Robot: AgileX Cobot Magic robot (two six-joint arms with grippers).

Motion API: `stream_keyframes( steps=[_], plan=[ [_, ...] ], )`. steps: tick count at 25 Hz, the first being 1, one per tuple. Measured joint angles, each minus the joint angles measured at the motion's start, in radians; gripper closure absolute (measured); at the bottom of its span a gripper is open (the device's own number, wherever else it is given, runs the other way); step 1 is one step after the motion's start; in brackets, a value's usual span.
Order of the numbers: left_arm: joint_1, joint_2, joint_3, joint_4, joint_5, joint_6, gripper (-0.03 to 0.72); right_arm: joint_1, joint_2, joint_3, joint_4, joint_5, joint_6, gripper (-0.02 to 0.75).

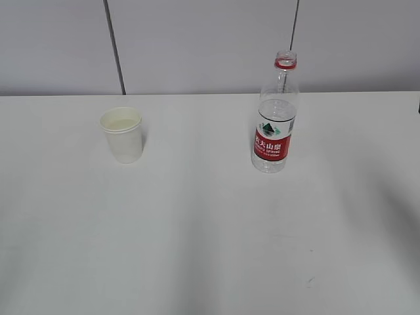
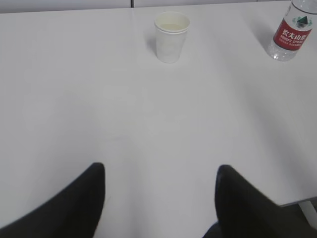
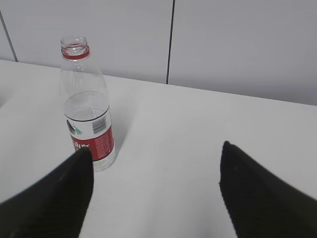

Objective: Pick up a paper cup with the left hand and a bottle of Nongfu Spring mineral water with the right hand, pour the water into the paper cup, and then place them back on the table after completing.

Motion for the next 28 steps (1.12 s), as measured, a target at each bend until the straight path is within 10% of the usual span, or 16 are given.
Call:
stream_keyframes(
  steps=[11,28],
  plan=[
    [0.0,0.0,0.0,0.0,0.0,0.0,0.251,0.0,0.0,0.0,0.081,0.011,-0.156,0.15],
    [0.0,0.0,0.0,0.0,0.0,0.0,0.251,0.041,-0.143,0.0,1.344,0.358,-1.416,0.151]
  ],
)
